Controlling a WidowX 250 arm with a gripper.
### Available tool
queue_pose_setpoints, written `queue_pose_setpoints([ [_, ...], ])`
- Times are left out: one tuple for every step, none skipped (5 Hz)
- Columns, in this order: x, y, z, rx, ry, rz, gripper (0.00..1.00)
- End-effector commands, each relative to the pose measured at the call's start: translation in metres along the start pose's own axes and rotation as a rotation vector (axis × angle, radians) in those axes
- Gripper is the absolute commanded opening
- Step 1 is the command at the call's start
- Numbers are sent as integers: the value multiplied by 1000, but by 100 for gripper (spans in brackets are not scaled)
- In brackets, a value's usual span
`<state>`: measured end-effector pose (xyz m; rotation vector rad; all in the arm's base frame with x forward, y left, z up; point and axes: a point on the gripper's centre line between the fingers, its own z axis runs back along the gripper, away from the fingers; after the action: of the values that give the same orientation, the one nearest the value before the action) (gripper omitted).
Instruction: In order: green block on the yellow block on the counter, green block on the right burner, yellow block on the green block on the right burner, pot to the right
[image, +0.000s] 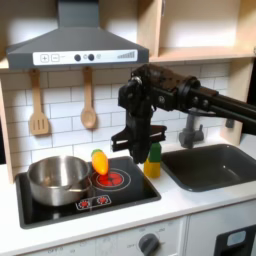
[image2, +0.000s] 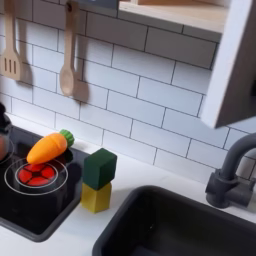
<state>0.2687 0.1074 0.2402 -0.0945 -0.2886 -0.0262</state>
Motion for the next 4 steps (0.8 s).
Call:
queue_pose_setpoints([
  [-23, 2, -22, 4, 96, -19, 0],
  [-31, 3, -34, 16, 133, -35, 0],
  [-37, 5, -41, 35, 153, -37, 0],
  [-38, 4, -41, 42, 151, -38, 0],
])
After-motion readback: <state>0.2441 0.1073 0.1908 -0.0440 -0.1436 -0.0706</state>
